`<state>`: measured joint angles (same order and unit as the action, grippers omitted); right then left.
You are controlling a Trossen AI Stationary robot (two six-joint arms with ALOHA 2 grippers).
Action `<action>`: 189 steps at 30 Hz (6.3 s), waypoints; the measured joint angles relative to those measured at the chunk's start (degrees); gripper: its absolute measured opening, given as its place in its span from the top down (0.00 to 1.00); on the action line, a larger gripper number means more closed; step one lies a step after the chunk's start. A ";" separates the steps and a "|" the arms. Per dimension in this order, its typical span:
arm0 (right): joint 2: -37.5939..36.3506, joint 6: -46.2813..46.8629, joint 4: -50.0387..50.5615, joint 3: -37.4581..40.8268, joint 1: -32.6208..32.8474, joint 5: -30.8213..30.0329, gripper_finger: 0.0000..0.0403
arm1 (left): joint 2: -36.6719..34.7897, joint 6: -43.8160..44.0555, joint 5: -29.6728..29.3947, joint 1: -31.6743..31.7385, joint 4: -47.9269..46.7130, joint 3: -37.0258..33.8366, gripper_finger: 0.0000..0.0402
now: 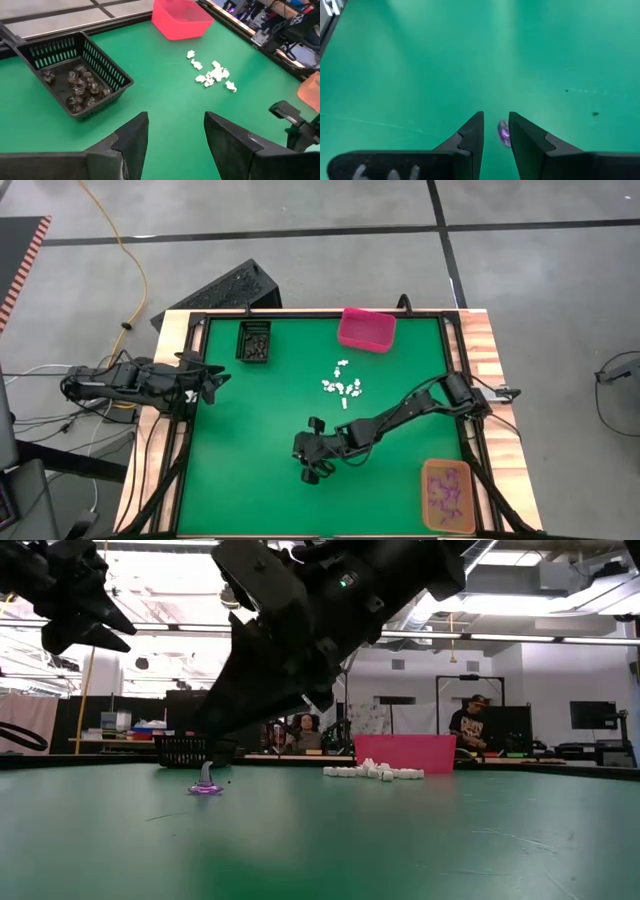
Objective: Sort Halloween decoration
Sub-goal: Put the pink witch hat toy into the orange bin, then put the white skeleton toy into the pink bin
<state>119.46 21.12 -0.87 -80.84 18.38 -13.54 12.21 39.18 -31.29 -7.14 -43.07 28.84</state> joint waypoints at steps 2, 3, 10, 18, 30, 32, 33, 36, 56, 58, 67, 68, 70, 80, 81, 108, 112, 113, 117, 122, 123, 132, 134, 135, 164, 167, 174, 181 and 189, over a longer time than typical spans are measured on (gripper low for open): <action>0.00 -1.77 0.24 0.00 -0.45 0.01 0.71 | 0.00 0.00 -0.37 0.00 -0.05 0.00 0.55; 0.00 -2.19 0.02 0.00 -0.69 0.02 0.71 | 0.00 0.02 -0.65 0.00 -0.06 0.00 0.55; 0.94 -3.45 -0.10 0.01 -1.70 1.26 0.71 | 0.02 1.10 -1.09 0.00 -1.99 0.00 0.55; 3.52 -2.92 -1.63 -0.06 -1.03 3.23 0.71 | 0.02 2.12 -2.82 0.00 -2.69 0.00 0.55; 4.66 -1.46 -2.06 0.02 -1.28 3.10 0.72 | 0.02 2.64 -3.58 0.00 -3.04 0.00 0.54; 4.66 0.55 -1.98 0.02 -1.28 3.13 0.76 | 0.02 2.64 -3.61 0.00 -3.04 0.00 0.54; 4.66 2.30 -1.98 0.02 -1.28 3.13 0.79 | 0.00 2.64 -3.63 0.00 -3.02 0.00 0.54; 4.65 6.88 -1.96 0.00 -1.25 3.26 0.90 | 0.00 2.64 -3.62 0.00 -3.02 0.00 0.54; -12.55 30.75 29.91 0.04 7.22 4.13 0.96 | 0.02 5.05 -1.94 -0.01 -3.02 0.00 0.55; -14.66 28.26 30.14 0.04 8.49 1.80 0.96 | 0.00 5.05 -1.94 -0.02 -3.02 0.00 0.54; -9.46 15.68 14.13 0.02 7.57 -8.94 0.68 | 0.02 5.58 -2.01 -0.02 -3.13 0.00 0.55; -8.06 14.77 10.33 0.02 7.16 -8.97 0.65 | 0.02 5.59 -1.99 -0.02 -3.26 0.00 0.54; -5.30 12.99 4.10 0.02 6.57 -9.03 0.59 | 0.01 5.63 -2.00 -0.02 -4.00 0.00 0.54; 3.78 15.61 -6.91 0.00 4.67 -13.51 0.46 | 0.02 5.66 -2.08 -0.02 -5.32 0.00 0.54; 4.50 15.13 -7.73 -0.17 4.51 -13.49 0.46 | 0.00 5.67 -2.10 -0.02 -5.28 0.00 0.54; 9.88 20.59 3.16 -8.39 4.25 -16.27 0.93 | 0.02 5.90 -2.87 -0.02 -5.55 0.00 0.55; 6.45 22.17 9.59 -8.76 5.04 -14.84 0.93 | 0.01 5.91 -3.05 -0.02 -5.55 0.00 0.54; 4.87 22.74 11.62 -8.80 5.30 -14.13 0.93 | 0.00 5.97 -3.08 -0.02 -5.52 0.00 0.54; -2.03 27.36 25.34 -8.99 6.67 -10.74 0.93 | 0.00 6.03 -3.07 -0.01 -5.51 0.00 0.54; -11.33 35.70 44.67 -8.94 9.41 -0.86 0.93 | 0.02 6.08 -3.06 -0.02 -5.56 0.00 0.54; -13.06 37.71 48.56 -8.96 10.32 0.53 0.93 | 0.00 6.08 -3.06 -0.02 -5.59 0.00 0.55; -26.04 68.04 81.17 -8.90 26.37 4.66 0.93 | 0.00 7.12 -3.04 -0.02 -6.12 0.00 0.54; -27.67 76.51 83.89 -8.87 31.02 4.91 0.93 | 0.00 7.17 -3.03 -0.02 -6.15 0.00 0.54; -28.30 80.36 84.55 -8.87 33.26 5.08 0.93 | 0.01 7.25 -3.04 -0.02 -6.15 0.00 0.54; -27.20 97.63 79.13 -3.80 45.55 16.16 0.61 | 0.01 8.65 -3.61 -0.01 -6.78 0.00 0.54; -32.77 95.48 74.79 -0.26 43.83 11.47 0.61 | 0.00 8.71 -3.47 -0.01 -6.88 0.00 0.55; -42.71 80.94 75.20 6.77 31.45 -7.22 0.61 | 0.00 11.14 -2.88 -0.02 -7.82 0.00 0.54; -43.30 46.45 65.98 15.89 12.11 -8.92 0.61 | 0.00 14.04 -1.46 0.00 -8.98 0.00 0.54; -45.37 14.75 40.74 31.87 -9.75 10.26 0.61 | 0.02 16.27 -3.62 0.00 -9.07 0.00 0.54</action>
<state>74.08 35.87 39.87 -48.97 8.63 -3.28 12.23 55.45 -34.91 -7.14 -52.14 28.84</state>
